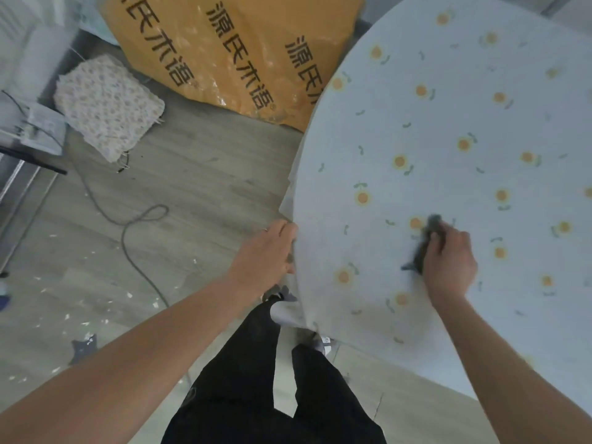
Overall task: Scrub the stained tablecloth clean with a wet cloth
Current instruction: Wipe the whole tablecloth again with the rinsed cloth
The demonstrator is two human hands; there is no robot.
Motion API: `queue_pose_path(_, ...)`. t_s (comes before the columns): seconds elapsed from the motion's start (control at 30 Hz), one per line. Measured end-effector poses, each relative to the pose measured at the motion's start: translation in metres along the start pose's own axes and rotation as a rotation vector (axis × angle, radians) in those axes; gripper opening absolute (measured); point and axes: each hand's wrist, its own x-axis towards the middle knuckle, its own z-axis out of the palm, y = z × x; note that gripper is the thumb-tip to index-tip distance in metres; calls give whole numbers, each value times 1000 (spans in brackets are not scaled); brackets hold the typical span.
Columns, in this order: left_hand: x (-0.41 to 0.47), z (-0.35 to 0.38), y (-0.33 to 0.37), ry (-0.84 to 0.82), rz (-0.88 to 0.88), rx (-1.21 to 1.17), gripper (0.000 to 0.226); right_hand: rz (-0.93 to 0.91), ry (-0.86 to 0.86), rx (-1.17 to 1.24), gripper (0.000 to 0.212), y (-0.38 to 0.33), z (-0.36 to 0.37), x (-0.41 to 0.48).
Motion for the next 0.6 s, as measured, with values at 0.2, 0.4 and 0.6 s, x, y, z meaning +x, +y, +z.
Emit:
queue_pose_path(0.2,10,7,33,-109,-129,153,111,64,-9,72,38,-45,18,48)
queue_pose_path(0.4,9,2,44,-133,-357,-136,60,-577,-328,157,32,-72,34,-109)
queue_pose_path(0.6,17,12,50,-147,-335,71,78,-810,-333,168,26,1,10,-90)
